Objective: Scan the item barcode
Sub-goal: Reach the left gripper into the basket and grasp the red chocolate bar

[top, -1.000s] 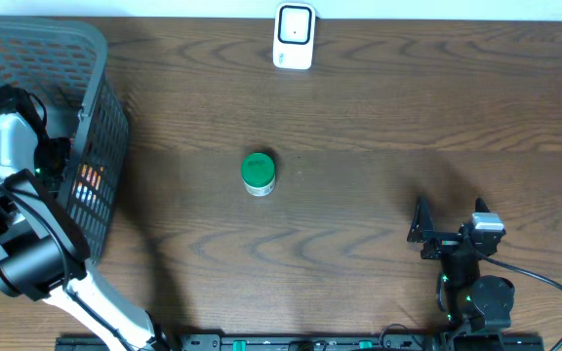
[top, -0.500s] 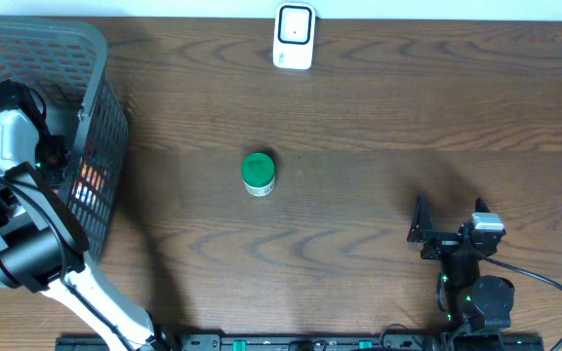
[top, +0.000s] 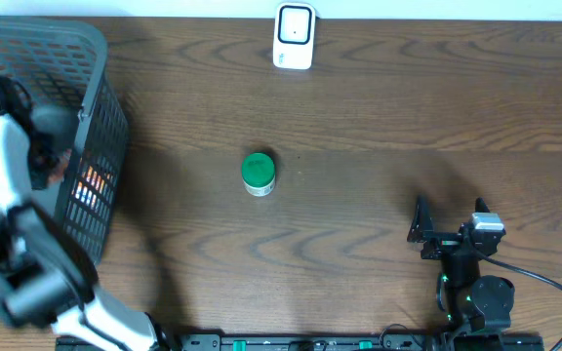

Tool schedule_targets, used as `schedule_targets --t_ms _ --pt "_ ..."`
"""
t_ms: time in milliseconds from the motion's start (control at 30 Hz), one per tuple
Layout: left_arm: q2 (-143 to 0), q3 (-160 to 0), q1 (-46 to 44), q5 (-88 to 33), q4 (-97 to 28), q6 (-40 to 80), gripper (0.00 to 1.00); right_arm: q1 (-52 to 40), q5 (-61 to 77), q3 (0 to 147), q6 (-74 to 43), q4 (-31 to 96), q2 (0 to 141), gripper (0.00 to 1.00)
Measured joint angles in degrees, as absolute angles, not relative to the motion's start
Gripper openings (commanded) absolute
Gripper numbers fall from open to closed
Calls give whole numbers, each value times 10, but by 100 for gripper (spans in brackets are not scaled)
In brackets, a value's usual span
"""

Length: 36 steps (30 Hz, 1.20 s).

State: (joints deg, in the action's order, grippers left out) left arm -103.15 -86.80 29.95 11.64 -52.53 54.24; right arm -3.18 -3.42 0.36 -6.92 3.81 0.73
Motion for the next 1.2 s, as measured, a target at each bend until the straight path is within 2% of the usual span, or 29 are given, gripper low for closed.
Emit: schedule_targets --t_ms 233,333,533,700,733,767,800,900,967,1200 --pt "-738 -876 297 51 -520 524 7 -32 -34 4 -69 38 7 99" --pt "-636 -880 269 -3 -519 524 7 -32 -34 4 -69 38 7 99" --pt "-554 -881 100 -91 -515 524 7 -32 -34 4 -69 38 7 99" --pt "-585 -878 -44 -34 -521 524 8 -32 -34 4 -69 38 7 99" --pt "-593 -876 -56 -11 -521 524 15 -32 -34 4 -69 38 7 99" --pt "-599 -874 -62 12 -521 520 36 -32 -34 4 -69 38 7 99" --pt "-603 -871 -64 35 -521 520 51 -32 -34 4 -69 38 7 99" --pt "-600 -869 -59 103 -520 515 78 -32 -34 4 -69 38 7 99" --pt "-592 -869 -46 143 -518 501 85 -32 -34 4 -69 38 7 99" --pt "-568 -869 49 208 -505 466 87 -32 -34 4 -69 38 7 99"
